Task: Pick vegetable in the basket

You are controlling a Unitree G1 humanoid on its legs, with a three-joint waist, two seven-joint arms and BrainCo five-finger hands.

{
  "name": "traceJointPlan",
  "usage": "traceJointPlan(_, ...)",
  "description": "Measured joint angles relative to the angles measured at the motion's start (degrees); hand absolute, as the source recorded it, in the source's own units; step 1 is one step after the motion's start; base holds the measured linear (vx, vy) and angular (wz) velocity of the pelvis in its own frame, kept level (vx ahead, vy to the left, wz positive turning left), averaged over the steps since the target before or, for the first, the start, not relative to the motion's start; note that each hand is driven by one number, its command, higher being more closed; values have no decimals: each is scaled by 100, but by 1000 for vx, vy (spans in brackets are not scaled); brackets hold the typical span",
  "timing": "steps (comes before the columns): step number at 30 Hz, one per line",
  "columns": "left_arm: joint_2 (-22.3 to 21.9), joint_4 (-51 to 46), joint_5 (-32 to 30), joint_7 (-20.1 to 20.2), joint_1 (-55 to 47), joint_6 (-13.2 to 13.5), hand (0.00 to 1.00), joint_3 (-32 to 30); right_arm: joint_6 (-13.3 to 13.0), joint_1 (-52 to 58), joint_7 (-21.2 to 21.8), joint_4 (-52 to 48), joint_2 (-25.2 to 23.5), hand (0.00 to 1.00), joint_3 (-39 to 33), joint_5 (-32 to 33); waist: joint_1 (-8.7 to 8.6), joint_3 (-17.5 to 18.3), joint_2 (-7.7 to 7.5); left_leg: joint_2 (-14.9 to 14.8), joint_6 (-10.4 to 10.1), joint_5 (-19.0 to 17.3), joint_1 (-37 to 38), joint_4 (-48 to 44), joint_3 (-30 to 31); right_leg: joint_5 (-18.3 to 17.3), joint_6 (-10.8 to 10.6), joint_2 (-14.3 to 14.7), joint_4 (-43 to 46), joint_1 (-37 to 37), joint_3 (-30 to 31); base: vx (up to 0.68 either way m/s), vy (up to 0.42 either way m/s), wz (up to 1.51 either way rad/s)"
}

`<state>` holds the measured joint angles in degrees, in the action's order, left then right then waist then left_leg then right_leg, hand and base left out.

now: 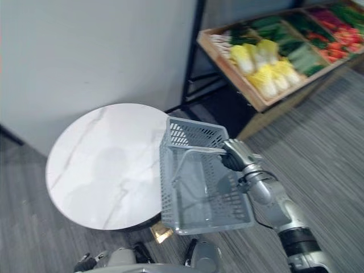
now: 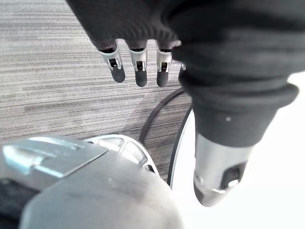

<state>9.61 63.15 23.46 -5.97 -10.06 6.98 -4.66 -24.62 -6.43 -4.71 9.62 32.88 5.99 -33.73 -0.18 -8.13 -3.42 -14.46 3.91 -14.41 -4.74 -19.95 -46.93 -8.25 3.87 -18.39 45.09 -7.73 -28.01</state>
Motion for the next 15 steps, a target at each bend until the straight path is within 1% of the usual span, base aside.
traceJointPlan(1, -36, -56, 1, 0, -77, 4, 0, -29, -6, -132, 6, 0, -22, 100, 182, 0, 78, 71, -51, -27, 5, 0, 3, -4, -370, 85, -82, -144, -200, 280, -146, -91, -32, -165)
traceJointPlan(2, -64, -137, 16, -11, -117, 11, 0, -53, -35, -247, 14, 8, -25, 100, 364, 2, 134, 86, -73, -121, 8, 3, 9, -58, -693, 71, -299, -135, -862, 550, -307, -113, -69, -167)
traceJointPlan(3, -72, -162, 19, -23, -114, 10, 0, -95, -51, -277, 21, 20, -25, 100, 435, 2, 176, 88, -53, -196, 16, 31, 13, -81, -844, 8, -368, 5, -1227, 630, -448, -119, -130, -150)
traceJointPlan(4, -117, -161, 23, -31, -121, 8, 0, -137, -56, -280, 25, 29, -17, 100, 588, 2, 213, 109, 27, -324, -36, 172, 79, -76, -1099, -7, -378, 200, -1788, 792, -616, -108, -158, -126)
traceJointPlan(5, -151, -159, 35, -44, -143, 8, 0, -126, -50, -273, 28, 29, -13, 100, 705, 0, 191, 118, 61, -347, -44, 263, 210, 7, -1263, -11, -385, 319, -2165, 940, -626, -100, -161, -112)
traceJointPlan(6, -155, -152, 50, -49, -149, 8, 0, -123, -43, -269, 27, 29, -13, 100, 735, 4, 176, 123, 70, -354, -40, 299, 275, 27, -1333, -21, -403, 350, -2308, 985, -607, -84, -169, -91)
traceJointPlan(7, -149, -156, 61, -51, -148, 11, 0, -124, -41, -247, 27, 27, -12, 100, 753, 24, 156, 131, 83, -375, -57, 338, 380, 32, -1435, -39, -480, 428, -2561, 1074, -562, -78, -185, -73)
traceJointPlan(8, -124, -158, 58, -55, -134, 17, 0, -119, -15, -234, 27, 23, -8, 100, 770, 75, 112, 159, 114, -458, -70, 348, 403, -36, -1517, -14, -594, 561, -2905, 1189, -489, -78, -223, -64)
traceJointPlan(10, -106, -158, 50, -54, -104, 36, 0, -80, 84, -218, 38, 16, 7, 100, 802, 189, 29, 168, 146, -569, -133, 413, 389, -107, -1533, 78, -745, 774, -3412, 1343, -437, -73, -198, -33)
traceJointPlan(11, -100, -158, 40, -46, -83, 45, 0, -20, 178, -160, 67, 15, 30, 100, 802, 328, 25, 169, 169, -659, -159, 435, 390, -198, -1524, 117, -803, 888, -3677, 1451, -424, -79, -131, -22)
traceJointPlan(12, -95, -158, 23, -43, -83, 53, 0, -5, 279, -96, 115, 10, 48, 100, 800, 466, 21, 163, 180, -726, -144, 465, 391, -288, -1479, 127, -819, 955, -3832, 1529, -405, -105, -113, -20)
traceJointPlan(14, -106, -141, 13, -45, -95, 60, 0, 17, 452, -7, 180, 10, 54, 100, 799, 572, 13, 136, 204, -771, -190, 606, 361, -467, -978, 148, -847, 1014, -3985, 1608, -278, -135, -113, -41)
traceJointPlan(15, -185, -97, 23, -28, -170, 82, 0, 33, 595, 14, 298, 38, 29, 100, 813, 697, 78, 103, 285, -708, -213, 768, 175, -728, 290, 150, -847, 1035, -3986, 1587, 62, -153, -107, -95)
